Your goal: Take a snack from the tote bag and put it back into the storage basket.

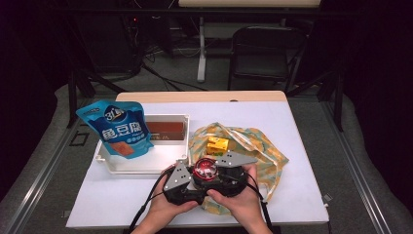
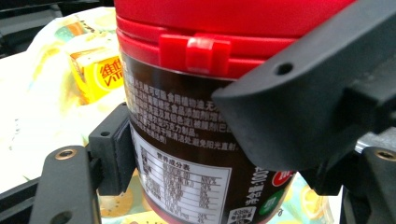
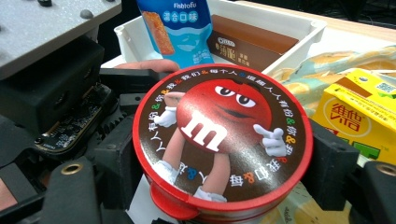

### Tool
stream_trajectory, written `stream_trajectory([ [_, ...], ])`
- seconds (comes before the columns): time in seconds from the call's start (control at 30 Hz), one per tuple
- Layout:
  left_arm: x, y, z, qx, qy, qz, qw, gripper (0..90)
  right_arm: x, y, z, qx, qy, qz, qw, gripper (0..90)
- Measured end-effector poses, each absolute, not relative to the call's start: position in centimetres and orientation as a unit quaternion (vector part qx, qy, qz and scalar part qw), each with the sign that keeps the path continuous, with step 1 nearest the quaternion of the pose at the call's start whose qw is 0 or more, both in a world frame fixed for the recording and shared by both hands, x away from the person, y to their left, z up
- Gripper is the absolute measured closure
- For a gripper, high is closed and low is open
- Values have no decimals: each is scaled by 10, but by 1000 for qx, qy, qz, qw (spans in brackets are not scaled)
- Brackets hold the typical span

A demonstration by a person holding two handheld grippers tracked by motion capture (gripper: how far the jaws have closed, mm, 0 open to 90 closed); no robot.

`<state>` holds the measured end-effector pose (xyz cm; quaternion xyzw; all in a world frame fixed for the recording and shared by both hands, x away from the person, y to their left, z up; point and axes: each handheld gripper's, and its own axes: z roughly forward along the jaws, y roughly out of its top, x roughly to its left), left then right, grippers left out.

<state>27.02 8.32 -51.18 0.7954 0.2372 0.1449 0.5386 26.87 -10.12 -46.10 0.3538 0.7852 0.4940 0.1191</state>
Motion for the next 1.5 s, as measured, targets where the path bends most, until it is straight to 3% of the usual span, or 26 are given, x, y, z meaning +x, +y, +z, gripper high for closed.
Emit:
stream_trajectory([
  [0.17,270,85,-510,794,242,146,538,258,269,-103,-461,347,781,507,115,233],
  [0.23,271,87,-510,792,249,145,539,259,268,-104,-458,345,775,517,118,174],
  [0.33,273,92,-509,787,259,144,541,258,268,-108,-455,342,771,524,119,154],
  [0.8,279,132,-502,766,300,159,546,259,260,-142,-443,348,739,558,149,156],
  [1.17,286,164,-507,746,322,172,557,258,254,-188,-471,394,732,531,164,191],
  [1.5,297,192,-515,732,351,190,553,259,259,-202,-482,413,726,523,170,211],
])
